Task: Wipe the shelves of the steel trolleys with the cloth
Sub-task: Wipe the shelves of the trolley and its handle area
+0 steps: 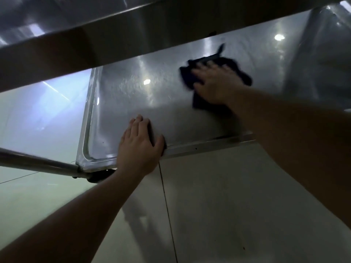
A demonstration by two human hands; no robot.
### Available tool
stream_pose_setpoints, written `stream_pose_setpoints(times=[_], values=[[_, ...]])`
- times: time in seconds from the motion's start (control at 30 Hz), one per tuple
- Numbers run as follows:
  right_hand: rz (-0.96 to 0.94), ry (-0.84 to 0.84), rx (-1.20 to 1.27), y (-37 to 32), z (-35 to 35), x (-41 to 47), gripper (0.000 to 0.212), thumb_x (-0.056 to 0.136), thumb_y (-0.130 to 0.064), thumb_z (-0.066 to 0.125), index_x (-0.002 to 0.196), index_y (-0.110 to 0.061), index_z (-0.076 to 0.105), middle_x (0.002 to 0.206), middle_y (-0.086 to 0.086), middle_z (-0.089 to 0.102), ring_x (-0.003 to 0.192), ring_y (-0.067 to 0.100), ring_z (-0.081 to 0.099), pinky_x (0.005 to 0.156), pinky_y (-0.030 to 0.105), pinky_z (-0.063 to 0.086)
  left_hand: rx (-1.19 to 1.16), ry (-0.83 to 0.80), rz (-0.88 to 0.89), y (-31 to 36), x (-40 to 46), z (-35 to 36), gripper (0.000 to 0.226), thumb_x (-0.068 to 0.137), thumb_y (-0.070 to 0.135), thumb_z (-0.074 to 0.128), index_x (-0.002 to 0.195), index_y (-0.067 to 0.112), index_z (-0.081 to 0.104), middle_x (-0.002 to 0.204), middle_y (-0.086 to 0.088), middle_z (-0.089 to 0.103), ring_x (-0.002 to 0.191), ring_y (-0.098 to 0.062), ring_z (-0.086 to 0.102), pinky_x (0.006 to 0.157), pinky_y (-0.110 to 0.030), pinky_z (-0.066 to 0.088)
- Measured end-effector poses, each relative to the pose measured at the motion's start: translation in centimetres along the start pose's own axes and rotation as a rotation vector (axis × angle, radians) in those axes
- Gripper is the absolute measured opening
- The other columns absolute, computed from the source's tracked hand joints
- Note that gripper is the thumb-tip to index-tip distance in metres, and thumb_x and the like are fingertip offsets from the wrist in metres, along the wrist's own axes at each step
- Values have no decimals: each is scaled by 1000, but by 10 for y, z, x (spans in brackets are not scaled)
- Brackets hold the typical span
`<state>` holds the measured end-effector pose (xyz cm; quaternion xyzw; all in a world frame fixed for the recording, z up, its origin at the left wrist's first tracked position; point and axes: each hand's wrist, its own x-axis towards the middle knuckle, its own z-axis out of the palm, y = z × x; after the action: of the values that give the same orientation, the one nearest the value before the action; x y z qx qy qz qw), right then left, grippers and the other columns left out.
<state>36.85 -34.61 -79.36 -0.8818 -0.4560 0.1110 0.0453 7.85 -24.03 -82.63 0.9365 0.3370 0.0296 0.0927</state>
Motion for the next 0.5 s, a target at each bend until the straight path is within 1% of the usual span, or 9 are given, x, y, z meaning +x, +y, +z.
stream_pose_setpoints(times=[0.07, 0.1, 0.17, 0.23, 0.3, 0.37, 0.43, 0.5], values=[[209, 24, 32, 37, -5, 6, 65, 104, -53, 23, 165, -31, 12, 174, -6, 3, 160, 22, 2, 126, 53, 3, 9, 3, -2, 0, 0, 2, 81, 99, 69, 26, 162, 18, 24, 173, -7, 19, 161, -23, 13, 129, -44, 15], [281, 32, 36, 48, -3, 8, 66, 104, -53, 20, 165, -30, 11, 174, -5, 3, 160, 24, 1, 126, 54, 2, 13, 6, -2, 0, 0, 3, 81, 99, 69, 27, 162, 18, 24, 173, -8, 20, 160, -24, 14, 129, -44, 15], [320, 56, -3, 51, 2, 12, 66, 103, -52, 18, 165, -29, 10, 174, -3, 3, 160, 27, 1, 125, 56, 3, 22, 10, -1, 1, 0, 4, 80, 99, 68, 27, 161, 18, 25, 173, -9, 21, 160, -25, 15, 129, -44, 16], [208, 47, -21, 37, 3, 12, 66, 104, -52, 17, 165, -30, 10, 174, -4, 3, 160, 27, 1, 124, 56, 4, 35, 5, 1, 1, -1, 2, 81, 98, 68, 27, 160, 17, 26, 172, -10, 22, 160, -26, 16, 129, -44, 15], [12, 18, -26, 12, 5, 7, 65, 104, -54, 17, 164, -32, 9, 174, -6, 3, 160, 23, 1, 125, 55, 5, 44, -6, 7, 3, -1, 0, 81, 98, 68, 26, 160, 16, 27, 172, -10, 22, 160, -26, 15, 129, -44, 14], [-142, -10, -37, -23, 12, -4, 65, 103, -55, 18, 164, -34, 10, 173, -10, 4, 160, 19, 1, 125, 52, 5, 27, -5, -3, 5, -1, -2, 77, 98, 64, 28, 159, 16, 29, 172, -10, 23, 160, -26, 16, 129, -44, 15], [-249, -38, -39, -56, 25, -20, 64, 103, -56, 18, 164, -37, 11, 173, -14, 4, 159, 15, 1, 126, 50, 3, 6, 5, -20, 8, 0, -4, 72, 99, 57, 33, 158, 15, 32, 171, -10, 26, 159, -27, 18, 129, -43, 16], [-321, -50, -48, -66, 36, -39, 64, 103, -58, 14, 164, -39, 7, 172, -16, 1, 159, 13, -3, 126, 48, 0, -6, 8, -30, 9, -1, -5, 67, 102, 50, 37, 159, 14, 32, 171, -10, 26, 159, -27, 18, 129, -43, 16]])
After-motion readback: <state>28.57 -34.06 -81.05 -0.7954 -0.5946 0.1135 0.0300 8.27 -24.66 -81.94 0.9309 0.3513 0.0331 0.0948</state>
